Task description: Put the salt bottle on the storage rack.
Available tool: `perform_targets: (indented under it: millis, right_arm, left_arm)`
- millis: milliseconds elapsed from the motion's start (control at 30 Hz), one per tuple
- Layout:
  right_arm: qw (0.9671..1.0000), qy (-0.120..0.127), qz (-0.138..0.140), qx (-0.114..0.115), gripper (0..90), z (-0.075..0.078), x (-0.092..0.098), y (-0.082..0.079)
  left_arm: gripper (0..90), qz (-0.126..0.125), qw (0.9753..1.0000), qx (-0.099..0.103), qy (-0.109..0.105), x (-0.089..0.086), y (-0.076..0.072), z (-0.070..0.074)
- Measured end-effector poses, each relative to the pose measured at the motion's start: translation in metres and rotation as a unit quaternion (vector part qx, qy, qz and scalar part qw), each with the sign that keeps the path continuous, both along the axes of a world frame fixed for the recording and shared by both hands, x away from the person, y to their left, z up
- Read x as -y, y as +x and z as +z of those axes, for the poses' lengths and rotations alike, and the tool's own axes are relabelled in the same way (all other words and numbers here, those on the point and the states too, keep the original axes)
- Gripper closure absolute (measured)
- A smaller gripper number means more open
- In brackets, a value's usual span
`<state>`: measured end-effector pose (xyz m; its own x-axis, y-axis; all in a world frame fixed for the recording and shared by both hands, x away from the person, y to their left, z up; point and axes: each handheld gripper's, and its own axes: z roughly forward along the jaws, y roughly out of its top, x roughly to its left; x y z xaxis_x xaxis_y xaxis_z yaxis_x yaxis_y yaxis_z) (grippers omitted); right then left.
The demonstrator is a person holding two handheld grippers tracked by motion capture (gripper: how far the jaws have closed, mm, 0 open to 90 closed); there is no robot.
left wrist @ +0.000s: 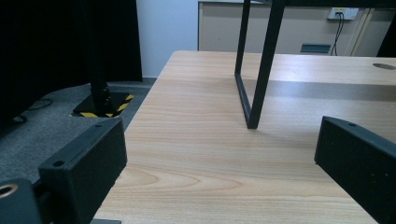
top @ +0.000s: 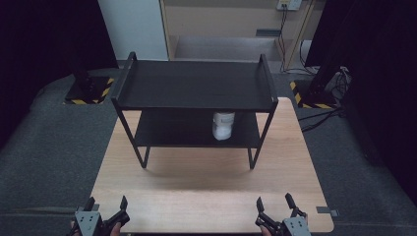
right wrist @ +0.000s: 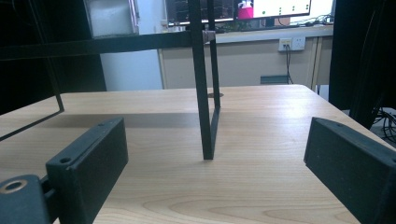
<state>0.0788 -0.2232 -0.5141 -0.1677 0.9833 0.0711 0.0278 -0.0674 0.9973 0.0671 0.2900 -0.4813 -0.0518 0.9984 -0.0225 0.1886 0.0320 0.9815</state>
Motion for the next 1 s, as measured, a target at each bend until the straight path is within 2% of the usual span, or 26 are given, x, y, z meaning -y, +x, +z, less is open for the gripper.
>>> perform_targets:
  millis: [200,300,667,1000]
  right_arm:
    - [1.0,0.0,0.005,-0.003,6.5,-0.0013,0.0005,-0.0006]
    - [1.0,0.001,0.005,-0.004,6.7,-0.0018,-0.0004,-0.001]
    - [0.9999,0.006,0.006,-0.007,6.8,-0.0036,0.0008,-0.0018]
    - [0.9999,0.003,0.01,-0.008,6.2,-0.0024,-0.0006,-0.0029]
  left_arm:
    - [1.3,-0.003,1.0,0.001,0.0,-0.0004,-0.0008,0.0016]
    - [1.4,-0.008,0.9999,-0.003,-0.014,-0.0029,0.0002,0.0023]
    - [1.7,-0.007,0.9999,-0.008,-0.011,-0.0012,0.0,0.0021]
    - [1.7,-0.01,0.9999,-0.003,-0.011,0.0006,-0.0018,0.0027]
